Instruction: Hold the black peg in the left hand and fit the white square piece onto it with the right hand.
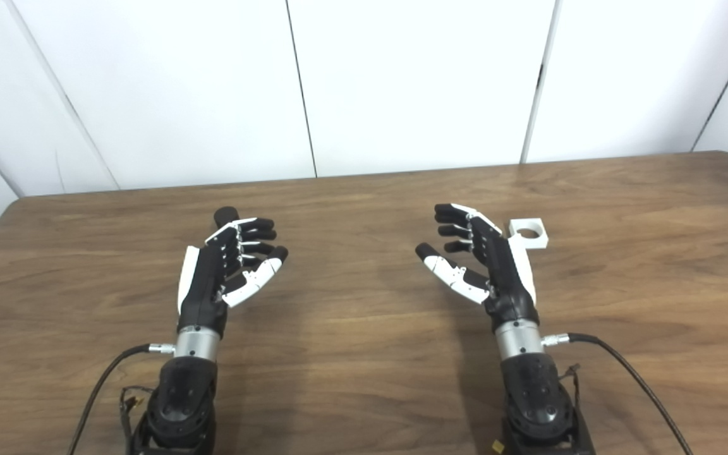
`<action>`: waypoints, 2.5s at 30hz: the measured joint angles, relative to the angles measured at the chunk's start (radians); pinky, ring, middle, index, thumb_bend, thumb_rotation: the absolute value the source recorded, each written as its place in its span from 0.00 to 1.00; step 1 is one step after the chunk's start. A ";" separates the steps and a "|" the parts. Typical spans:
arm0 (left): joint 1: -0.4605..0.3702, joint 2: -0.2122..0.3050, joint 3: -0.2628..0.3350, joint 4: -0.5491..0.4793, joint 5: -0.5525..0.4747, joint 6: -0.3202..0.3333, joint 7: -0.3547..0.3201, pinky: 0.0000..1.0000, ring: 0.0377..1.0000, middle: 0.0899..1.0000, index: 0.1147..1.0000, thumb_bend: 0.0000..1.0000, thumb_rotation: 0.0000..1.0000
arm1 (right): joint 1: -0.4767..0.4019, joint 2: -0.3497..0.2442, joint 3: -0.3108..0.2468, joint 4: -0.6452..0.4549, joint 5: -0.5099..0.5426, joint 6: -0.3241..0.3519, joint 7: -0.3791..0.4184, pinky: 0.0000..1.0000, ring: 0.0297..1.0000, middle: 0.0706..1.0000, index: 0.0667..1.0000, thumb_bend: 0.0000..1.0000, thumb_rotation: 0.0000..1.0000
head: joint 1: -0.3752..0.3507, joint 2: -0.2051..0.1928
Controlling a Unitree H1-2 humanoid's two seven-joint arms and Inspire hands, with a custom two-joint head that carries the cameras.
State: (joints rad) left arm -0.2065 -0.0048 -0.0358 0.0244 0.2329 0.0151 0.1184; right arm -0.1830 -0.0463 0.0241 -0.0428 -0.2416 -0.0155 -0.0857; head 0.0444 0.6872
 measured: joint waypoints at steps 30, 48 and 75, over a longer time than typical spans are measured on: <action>-0.007 -0.029 -0.034 0.017 0.038 -0.020 0.034 0.52 0.60 0.62 0.58 0.54 0.20 | -0.005 -0.038 -0.023 -0.001 0.030 0.001 0.004 0.63 0.70 0.72 0.72 0.54 0.33 | 0.153 -0.011; -0.008 0.002 -0.028 -0.017 0.156 0.057 0.065 0.58 0.70 0.72 0.62 0.58 0.24 | -0.005 -0.037 -0.024 -0.011 0.017 0.004 0.004 0.63 0.71 0.72 0.71 0.54 0.33 | 0.150 -0.009; -0.103 0.089 -0.032 -0.028 0.452 0.180 0.154 0.76 0.90 0.90 0.68 0.66 0.40 | -0.013 -0.048 -0.036 -0.010 0.024 0.003 0.005 0.64 0.70 0.71 0.71 0.53 0.32 | 0.152 -0.015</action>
State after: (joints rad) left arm -0.3094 0.0846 -0.0679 -0.0039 0.6850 0.1956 0.2724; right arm -0.1955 -0.0944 -0.0118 -0.0533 -0.2181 -0.0125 -0.0810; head 0.1963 0.6719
